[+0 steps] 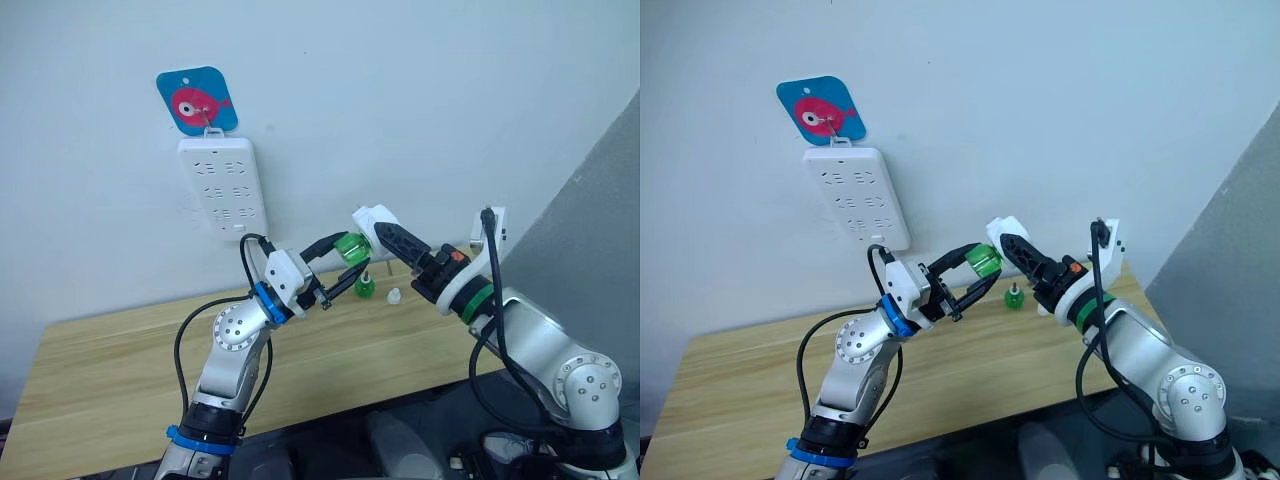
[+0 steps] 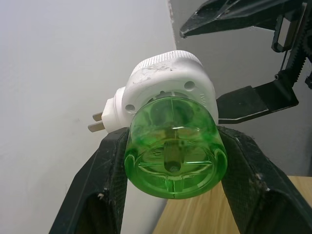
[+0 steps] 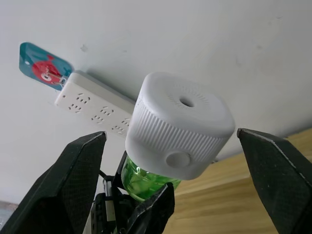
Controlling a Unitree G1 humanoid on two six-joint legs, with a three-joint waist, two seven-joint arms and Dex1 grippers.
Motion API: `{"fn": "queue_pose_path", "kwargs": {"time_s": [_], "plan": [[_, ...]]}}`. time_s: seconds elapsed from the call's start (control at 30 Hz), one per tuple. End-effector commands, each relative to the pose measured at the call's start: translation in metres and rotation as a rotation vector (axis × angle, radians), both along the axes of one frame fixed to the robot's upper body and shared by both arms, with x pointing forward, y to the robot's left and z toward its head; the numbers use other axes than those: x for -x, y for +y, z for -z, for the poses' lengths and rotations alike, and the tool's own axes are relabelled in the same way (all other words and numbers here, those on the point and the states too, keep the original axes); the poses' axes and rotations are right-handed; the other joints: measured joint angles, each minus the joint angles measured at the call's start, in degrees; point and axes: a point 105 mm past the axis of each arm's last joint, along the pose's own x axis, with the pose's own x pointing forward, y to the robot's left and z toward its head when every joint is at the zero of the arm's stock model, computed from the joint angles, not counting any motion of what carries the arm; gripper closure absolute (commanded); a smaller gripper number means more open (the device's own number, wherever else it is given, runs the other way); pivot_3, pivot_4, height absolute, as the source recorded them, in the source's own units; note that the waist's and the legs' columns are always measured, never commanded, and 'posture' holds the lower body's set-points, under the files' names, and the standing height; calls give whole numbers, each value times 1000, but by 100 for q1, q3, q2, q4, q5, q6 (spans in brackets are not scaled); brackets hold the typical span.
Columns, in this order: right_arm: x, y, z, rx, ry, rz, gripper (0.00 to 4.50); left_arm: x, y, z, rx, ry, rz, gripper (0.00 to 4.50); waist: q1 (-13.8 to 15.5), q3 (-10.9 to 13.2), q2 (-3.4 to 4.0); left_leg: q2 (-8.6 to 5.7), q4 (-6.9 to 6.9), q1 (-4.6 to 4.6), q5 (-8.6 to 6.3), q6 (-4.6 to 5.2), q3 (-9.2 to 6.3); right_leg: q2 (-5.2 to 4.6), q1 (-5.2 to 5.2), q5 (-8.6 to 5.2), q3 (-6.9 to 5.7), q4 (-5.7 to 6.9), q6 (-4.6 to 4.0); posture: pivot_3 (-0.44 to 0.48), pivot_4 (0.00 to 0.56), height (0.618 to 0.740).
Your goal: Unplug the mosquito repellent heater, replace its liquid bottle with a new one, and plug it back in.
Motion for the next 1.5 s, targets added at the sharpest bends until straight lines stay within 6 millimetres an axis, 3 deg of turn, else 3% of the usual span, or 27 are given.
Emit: {"fn": "queue_pose_path", "kwargs": {"time_s": [0.03, 0.5, 0.7, 1.07, 1.3, 1.5], "plan": [[-5, 4, -11, -39, -46, 9, 0, 5, -2, -20, 33, -73, 6, 2221, 1, -22, 3, 0, 0, 0, 0, 0, 0, 0, 0, 0, 0, 0, 0, -261, 87, 736], [-17, 16, -20, -101, -95, -2, 0, 6, -4, -27, 68, -51, 10, 2221, -5, -67, 7, 0, -1, 0, -1, 2, -3, 0, 0, 0, -2, 0, -1, -256, 82, 736], [-19, 18, -21, -123, -98, -9, 1328, 10, -7, -28, 59, -68, 35, 2221, -18, -68, 7, 0, -1, 1, -1, 2, -3, 0, 0, 0, -2, 1, -1, -255, 84, 736], [-19, 23, -25, -149, -100, -23, 1357, 13, -10, -25, 30, -68, 48, 2221, -22, -68, 7, 0, -1, 1, -1, 3, -4, 0, 0, 1, -3, 2, -1, -253, 87, 736], [-17, 23, -26, -161, -94, -20, 1394, 5, -5, -26, 45, -6, 24, 9, -31, -68, 7, 0, -2, 1, -2, 3, -4, 0, 0, 1, -3, 2, -1, -252, 88, 736], [-19, 17, -25, -158, -97, 16, 1394, 12, 19, -18, 8, 98, 42, 0, -62, -68, 8, 1, -4, 2, -2, 4, -6, 0, 0, 0, -5, 4, -1, -256, 85, 736]]}}
